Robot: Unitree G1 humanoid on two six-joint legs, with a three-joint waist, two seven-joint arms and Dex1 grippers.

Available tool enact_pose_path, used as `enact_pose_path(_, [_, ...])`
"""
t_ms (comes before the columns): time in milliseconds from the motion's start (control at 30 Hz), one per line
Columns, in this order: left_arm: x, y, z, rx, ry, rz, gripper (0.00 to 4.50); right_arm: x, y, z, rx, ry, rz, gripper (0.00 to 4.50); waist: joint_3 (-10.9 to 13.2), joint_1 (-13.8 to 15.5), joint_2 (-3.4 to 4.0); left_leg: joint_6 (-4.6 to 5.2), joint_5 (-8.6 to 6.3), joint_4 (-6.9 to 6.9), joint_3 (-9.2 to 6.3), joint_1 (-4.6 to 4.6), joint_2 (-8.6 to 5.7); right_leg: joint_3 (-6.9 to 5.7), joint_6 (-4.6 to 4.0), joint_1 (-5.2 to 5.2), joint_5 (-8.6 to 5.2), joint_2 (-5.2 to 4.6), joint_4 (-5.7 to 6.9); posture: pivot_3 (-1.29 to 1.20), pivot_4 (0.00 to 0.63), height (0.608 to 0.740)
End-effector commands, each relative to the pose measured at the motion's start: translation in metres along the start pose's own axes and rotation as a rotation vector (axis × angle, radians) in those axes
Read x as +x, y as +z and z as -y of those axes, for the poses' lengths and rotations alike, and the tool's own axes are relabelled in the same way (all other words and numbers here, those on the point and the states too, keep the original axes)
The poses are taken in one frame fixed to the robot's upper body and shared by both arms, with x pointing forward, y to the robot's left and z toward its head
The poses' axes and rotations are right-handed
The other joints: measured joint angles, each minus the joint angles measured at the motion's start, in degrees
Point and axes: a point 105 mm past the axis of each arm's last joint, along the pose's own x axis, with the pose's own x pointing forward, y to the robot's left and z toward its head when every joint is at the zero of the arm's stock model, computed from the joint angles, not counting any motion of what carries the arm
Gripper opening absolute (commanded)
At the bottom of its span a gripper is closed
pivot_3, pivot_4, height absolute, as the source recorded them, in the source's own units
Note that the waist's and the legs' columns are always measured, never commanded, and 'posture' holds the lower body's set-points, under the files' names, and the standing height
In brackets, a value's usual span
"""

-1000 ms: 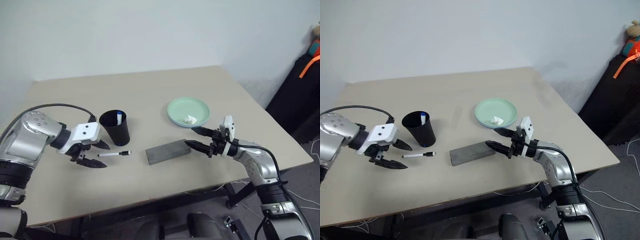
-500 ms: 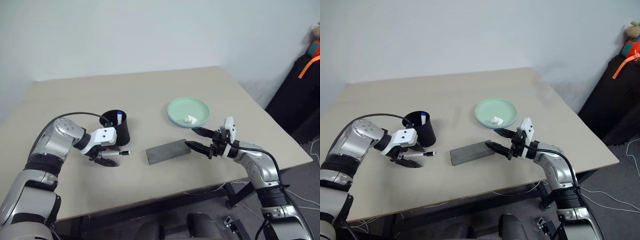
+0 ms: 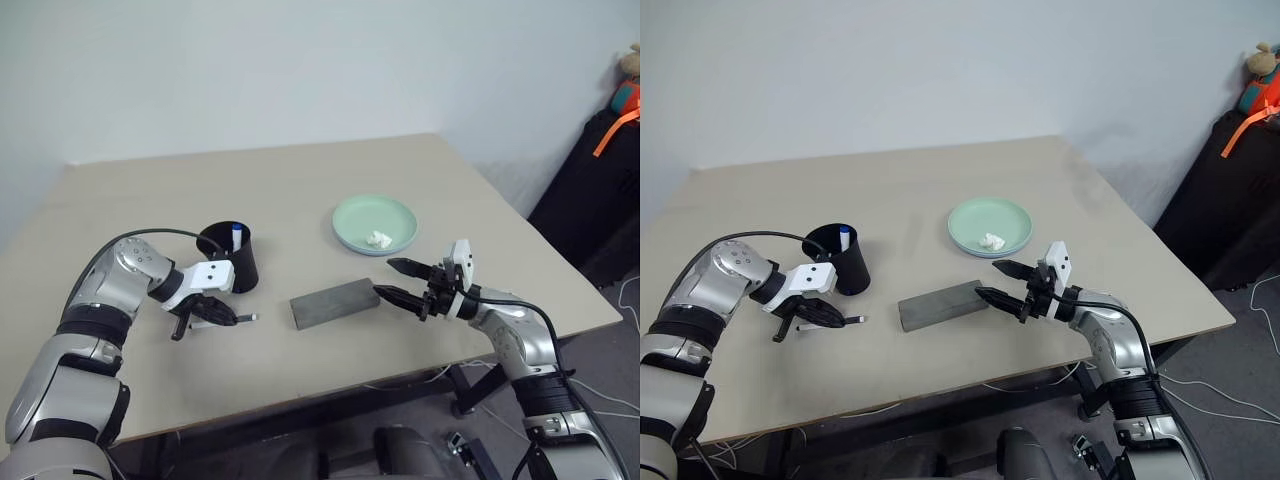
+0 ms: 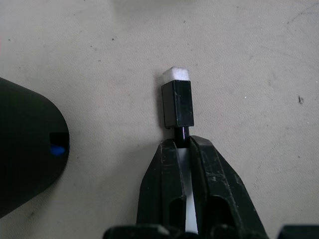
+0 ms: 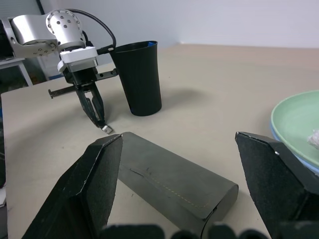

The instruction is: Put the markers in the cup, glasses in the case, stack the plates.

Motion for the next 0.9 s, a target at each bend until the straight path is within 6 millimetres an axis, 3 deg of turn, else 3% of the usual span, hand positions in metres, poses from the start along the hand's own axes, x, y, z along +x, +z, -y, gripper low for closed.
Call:
enact_pose_path(33, [-0.001,-0.001,0.001,-0.004,-0.009,0.0,0.02,-0.002,0.009,0.002,-0.037,-0.001,0.027,3.91,0.0,0.0,0.0,0.0,0.0,0.0,0.0,0.0,0.0,0.0,0.0,0.0,0.0,0.0,0.0,0.0,0.0,0.728])
enact_pose_path(267, [-0.008,0.001,0.003,0.032,0.031,0.026,0.02,0.001,0.011,0.001,-0.039,0.007,0.027,3.91,0.0,-0.01,0.0,0.01,-0.01,0.01,0.0,-0.01,0.01,0.02,0.0,-0.01,0.0,-0.01,0.02,0.0,0.0,0.728])
enact_pose_path(633, [-0.037,0.03,-0.008,0.089,0.139,0.134,0.02,0.011,0.024,-0.003,-0.046,0.024,0.029,3.91,0.0,0.02,0.0,0.02,-0.02,0.05,-0.03,-0.05,0.0,0.0,0.0,-0.03,0.0,-0.02,0.01,0.0,0.0,0.728])
enact_pose_path(733, [-0.046,0.044,-0.004,0.08,0.13,0.22,0.02,0.013,0.028,-0.004,-0.047,0.025,0.031,3.91,0.0,0.02,-0.01,0.02,-0.02,0.07,-0.03,-0.07,0.0,-0.02,0.0,-0.04,0.0,-0.01,0.04,0.0,0.0,0.728])
enact_pose_path(900, [-0.078,0.098,0.005,0.083,0.152,0.526,0.02,0.011,0.031,-0.005,-0.05,0.023,0.031,3.91,0.0,0.0,-0.01,0.05,-0.04,0.08,-0.03,-0.08,0.01,-0.01,0.01,-0.07,0.0,-0.01,0.02,0.0,0.0,0.728])
